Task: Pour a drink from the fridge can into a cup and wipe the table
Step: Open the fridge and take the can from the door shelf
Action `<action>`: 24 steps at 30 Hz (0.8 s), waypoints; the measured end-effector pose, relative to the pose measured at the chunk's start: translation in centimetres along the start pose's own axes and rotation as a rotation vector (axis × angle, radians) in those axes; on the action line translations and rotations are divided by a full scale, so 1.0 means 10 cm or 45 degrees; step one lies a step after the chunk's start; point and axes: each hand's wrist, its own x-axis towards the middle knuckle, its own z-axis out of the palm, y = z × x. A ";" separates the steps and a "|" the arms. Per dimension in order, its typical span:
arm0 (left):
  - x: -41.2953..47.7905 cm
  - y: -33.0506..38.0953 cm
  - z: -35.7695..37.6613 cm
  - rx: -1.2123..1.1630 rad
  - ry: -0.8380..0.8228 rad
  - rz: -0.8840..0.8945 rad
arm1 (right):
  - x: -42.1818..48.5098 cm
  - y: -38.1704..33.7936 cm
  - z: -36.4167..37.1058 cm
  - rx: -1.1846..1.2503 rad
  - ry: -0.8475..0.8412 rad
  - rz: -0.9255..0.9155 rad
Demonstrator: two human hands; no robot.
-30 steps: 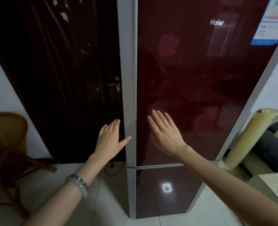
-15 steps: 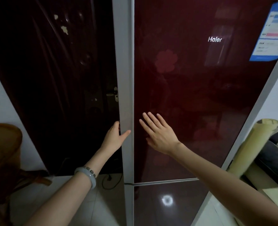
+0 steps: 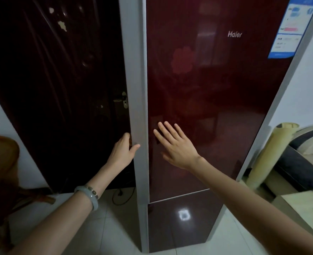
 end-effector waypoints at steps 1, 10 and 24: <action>-0.08 0.02 -0.01 -0.013 -0.005 0.021 | -0.06 -0.02 -0.03 0.033 0.011 0.011; -0.86 0.23 -0.01 -0.116 -0.005 0.142 | -0.73 -0.37 -0.31 0.462 0.071 0.208; -2.11 0.90 0.35 -0.141 0.050 0.246 | -2.01 -0.56 -1.00 1.030 0.089 0.317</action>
